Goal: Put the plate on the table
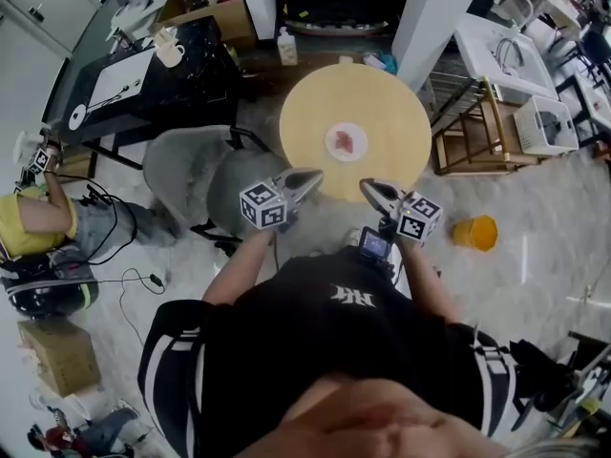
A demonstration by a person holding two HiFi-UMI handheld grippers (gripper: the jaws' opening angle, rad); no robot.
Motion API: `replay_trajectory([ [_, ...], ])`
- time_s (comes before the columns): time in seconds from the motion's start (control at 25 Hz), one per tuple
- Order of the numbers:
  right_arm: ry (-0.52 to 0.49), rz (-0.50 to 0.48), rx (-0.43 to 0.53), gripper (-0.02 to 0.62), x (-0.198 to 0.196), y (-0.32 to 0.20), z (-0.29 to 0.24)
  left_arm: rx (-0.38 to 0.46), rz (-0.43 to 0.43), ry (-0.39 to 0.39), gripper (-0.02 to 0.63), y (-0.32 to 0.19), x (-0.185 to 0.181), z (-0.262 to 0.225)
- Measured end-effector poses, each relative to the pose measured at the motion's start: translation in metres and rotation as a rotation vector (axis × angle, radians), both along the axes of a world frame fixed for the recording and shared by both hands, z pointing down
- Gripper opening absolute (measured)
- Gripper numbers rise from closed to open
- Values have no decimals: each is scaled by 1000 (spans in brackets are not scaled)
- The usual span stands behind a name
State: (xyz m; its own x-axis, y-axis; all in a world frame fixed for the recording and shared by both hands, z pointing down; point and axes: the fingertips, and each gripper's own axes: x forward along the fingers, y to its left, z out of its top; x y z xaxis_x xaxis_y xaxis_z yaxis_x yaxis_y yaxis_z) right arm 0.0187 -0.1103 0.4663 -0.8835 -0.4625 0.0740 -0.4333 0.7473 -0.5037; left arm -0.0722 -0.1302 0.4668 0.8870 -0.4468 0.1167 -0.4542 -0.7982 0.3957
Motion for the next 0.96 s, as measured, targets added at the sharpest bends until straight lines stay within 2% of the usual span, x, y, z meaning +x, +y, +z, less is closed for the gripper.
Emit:
replay_trajectory([
  [0.2, 4, -1, 0, -5, -14, 19, 8, -35, 24, 8, 12, 26, -11, 17],
  [0.76, 83, -23, 68, -5, -21, 44, 0, -15, 80, 8, 12, 44, -14, 7],
  [0.96, 84, 1, 31, -5, -13, 49, 3, -52, 106, 7, 12, 54, -9, 14],
])
